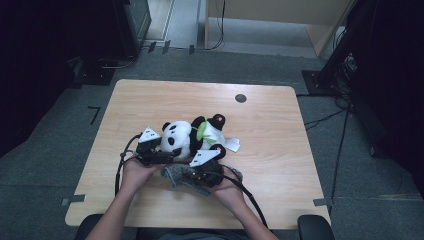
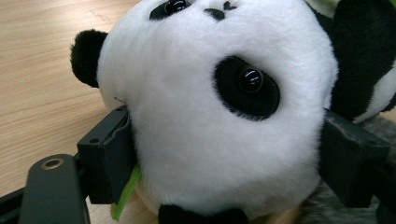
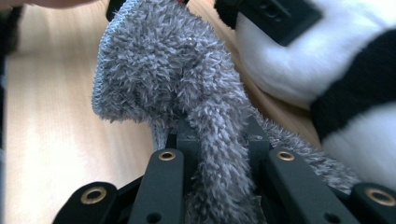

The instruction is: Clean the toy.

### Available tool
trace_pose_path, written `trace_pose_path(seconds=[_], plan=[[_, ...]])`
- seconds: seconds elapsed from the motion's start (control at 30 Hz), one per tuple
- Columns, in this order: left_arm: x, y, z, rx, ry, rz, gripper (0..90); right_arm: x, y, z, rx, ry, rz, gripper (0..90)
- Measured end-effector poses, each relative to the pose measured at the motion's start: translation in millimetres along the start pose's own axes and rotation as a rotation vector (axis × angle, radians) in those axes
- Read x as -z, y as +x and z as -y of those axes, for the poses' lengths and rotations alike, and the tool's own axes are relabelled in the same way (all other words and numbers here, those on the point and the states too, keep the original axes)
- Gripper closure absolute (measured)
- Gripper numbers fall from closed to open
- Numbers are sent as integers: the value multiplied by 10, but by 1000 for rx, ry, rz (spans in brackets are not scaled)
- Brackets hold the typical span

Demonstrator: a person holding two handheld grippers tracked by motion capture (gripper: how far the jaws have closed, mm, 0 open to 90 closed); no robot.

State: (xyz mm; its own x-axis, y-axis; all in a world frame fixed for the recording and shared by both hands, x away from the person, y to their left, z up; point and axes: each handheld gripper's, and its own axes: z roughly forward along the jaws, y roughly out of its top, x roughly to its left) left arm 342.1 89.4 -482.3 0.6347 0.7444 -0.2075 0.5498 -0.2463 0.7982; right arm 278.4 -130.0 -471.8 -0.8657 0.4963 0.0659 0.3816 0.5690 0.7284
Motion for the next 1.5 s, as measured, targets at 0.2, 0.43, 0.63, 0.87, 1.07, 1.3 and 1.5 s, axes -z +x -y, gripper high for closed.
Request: trace_pose_path(seconds=[0.2,0.43,0.63,0.87,1.07,1.3,1.5], plan=[[12,-31,-1,-5,3,-10,161,-152,-79,-125,-21,7,42,758],[12,-22,22,0,-4,-10,161,-174,-151,-173,-19,8,82,757],[18,-27,37,-6,-1,-15,161,-101,-174,-90,-48,1,111,757],[16,-6,40,12,-8,-7,163,89,-230,91,-84,-7,136,758],[19,0,39,3,-4,-5,171,256,-194,225,-99,-39,160,758],[28,21,29,2,2,6,219,484,-304,350,-146,-65,195,756],[24,33,16,9,6,14,217,625,-382,471,-154,-42,201,750]])
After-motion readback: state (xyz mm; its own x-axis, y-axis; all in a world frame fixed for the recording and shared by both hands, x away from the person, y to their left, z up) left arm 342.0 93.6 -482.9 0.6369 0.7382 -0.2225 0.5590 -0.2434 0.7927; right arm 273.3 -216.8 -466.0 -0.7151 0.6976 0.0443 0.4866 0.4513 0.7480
